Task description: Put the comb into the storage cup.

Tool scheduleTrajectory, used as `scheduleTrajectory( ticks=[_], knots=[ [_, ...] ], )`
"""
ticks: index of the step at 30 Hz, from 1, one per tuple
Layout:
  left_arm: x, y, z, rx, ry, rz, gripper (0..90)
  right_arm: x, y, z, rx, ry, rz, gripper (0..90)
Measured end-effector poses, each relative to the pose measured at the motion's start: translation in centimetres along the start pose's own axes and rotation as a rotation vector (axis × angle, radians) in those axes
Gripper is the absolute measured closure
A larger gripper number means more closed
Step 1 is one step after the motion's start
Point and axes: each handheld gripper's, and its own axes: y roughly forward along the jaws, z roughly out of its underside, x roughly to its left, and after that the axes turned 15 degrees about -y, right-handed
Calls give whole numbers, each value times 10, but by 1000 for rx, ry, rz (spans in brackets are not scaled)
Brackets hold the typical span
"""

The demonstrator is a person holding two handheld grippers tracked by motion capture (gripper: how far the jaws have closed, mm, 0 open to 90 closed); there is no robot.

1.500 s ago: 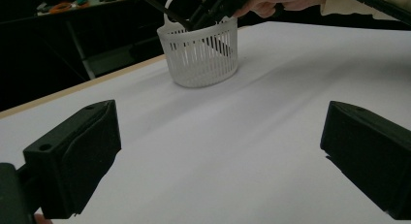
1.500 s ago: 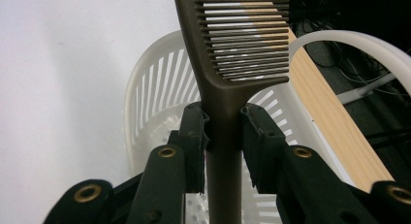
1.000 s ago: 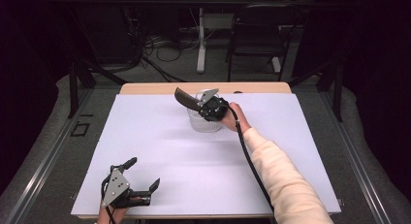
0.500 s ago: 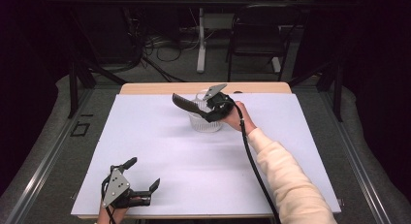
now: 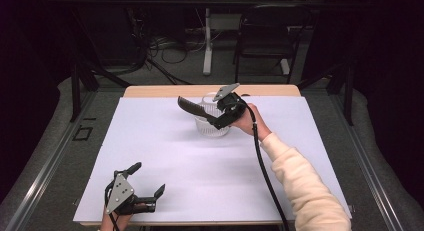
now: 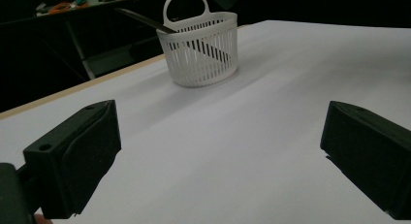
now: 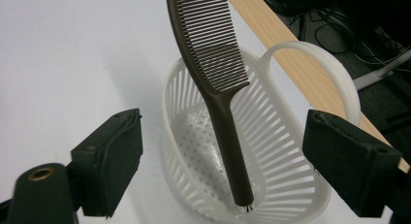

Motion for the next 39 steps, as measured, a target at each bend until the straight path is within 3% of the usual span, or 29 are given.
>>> scheduleTrajectory(
  ticks=[19,39],
  knots=[
    [-1,0,0,-2,0,1,7,10,-27,23,3,42,-38,14],
    [-1,1,0,0,3,0,7,28,-53,53,-5,69,-54,0]
  ],
)
